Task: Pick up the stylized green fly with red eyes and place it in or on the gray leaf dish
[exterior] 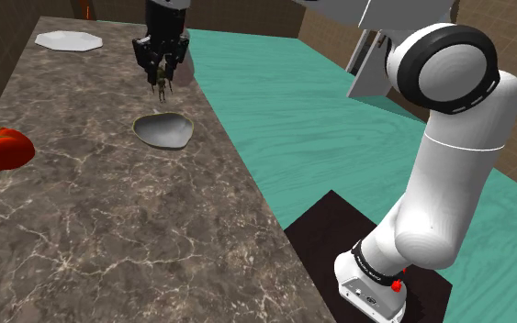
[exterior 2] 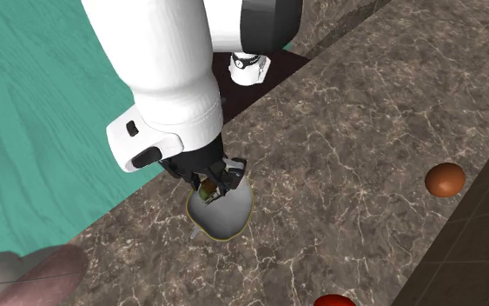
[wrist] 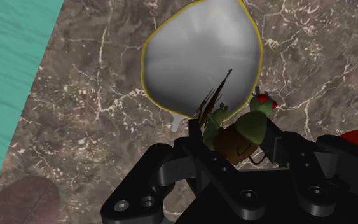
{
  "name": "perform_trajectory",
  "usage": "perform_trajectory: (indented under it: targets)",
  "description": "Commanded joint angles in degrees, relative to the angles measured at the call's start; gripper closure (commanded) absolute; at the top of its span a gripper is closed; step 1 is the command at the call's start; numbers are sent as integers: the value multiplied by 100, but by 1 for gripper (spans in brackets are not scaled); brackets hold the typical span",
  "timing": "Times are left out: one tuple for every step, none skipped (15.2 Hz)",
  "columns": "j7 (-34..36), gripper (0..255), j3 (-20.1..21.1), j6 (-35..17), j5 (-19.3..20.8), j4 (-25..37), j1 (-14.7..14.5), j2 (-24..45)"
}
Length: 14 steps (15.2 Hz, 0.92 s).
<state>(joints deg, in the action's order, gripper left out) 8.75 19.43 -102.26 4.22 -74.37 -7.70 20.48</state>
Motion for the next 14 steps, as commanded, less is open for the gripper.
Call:
perform_trajectory:
  targets:
    - [-15,255,-3,-154,-12,-182,23,-31]
    - [-18,255,-4,-237,-17,-279,31,-44]
    - [-20,255,-5,-320,-20,-373,39,-55]
    - [-22,255,-6,-402,-23,-463,47,-65]
    - [-24,255,-8,-482,-26,-552,53,-72]
    - [-26,255,-9,-562,-27,-637,59,-78]
    - [-27,255,-11,-641,-28,-721,65,-82]
    - [-29,255,-12,-719,-29,-802,70,-85]
    - [-30,255,-14,-797,-29,-880,75,-86]
    - [-30,255,-16,-873,-28,-957,79,-85]
    - [-31,255,-18,-950,-27,-1031,83,-83]
    - [-31,255,-20,-1025,-25,-1103,86,-80]
    - [-31,255,-24,-1169,-21,-1238,91,-69]
    - [-31,255,-24,-1170,-21,-1241,92,-71]
